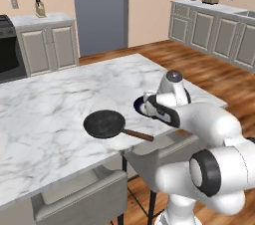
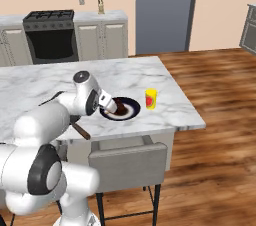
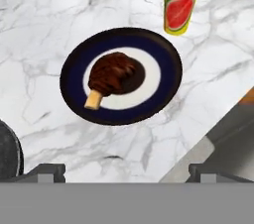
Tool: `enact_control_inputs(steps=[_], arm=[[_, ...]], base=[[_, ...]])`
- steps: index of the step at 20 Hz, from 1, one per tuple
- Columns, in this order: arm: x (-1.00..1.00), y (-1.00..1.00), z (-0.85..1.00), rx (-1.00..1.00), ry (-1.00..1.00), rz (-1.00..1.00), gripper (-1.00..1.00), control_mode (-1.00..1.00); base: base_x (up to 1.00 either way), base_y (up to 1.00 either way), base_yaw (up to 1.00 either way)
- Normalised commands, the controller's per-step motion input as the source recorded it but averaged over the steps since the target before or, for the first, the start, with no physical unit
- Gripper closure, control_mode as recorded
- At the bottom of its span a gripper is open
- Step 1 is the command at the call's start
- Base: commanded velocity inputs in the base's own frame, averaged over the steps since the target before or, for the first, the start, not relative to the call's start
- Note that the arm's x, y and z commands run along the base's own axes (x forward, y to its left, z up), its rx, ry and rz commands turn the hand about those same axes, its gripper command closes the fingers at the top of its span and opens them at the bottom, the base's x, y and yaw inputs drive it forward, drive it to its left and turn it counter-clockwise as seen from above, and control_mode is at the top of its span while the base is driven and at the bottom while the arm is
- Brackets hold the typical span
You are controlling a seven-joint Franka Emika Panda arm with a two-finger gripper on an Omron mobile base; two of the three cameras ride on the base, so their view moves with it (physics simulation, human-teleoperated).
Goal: Pick up the pan with the steak in it and place it on the dining table. Then place the steak on the plate.
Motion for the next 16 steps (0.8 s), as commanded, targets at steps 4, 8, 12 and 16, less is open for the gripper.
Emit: enact_control_inputs(steps=[4,8,12,16], arm=[[-0.64,-0.01,-0.08,0.00,-0.20,0.00,-1.00,-1.00],[-0.85,0.27,0.02,-0.04,-0.18,0.04,-1.00,-1.00],[-0.92,0.27,0.10,-0.08,-0.05,0.08,-1.00,-1.00],[-0.94,0.27,0.19,-0.08,-0.02,0.09,-1.00,-1.00]], base=[[0.00,0.00,0.00],[0.00,0.00,0.00],[0.00,0.00,0.00],[0.00,0.00,0.00]])
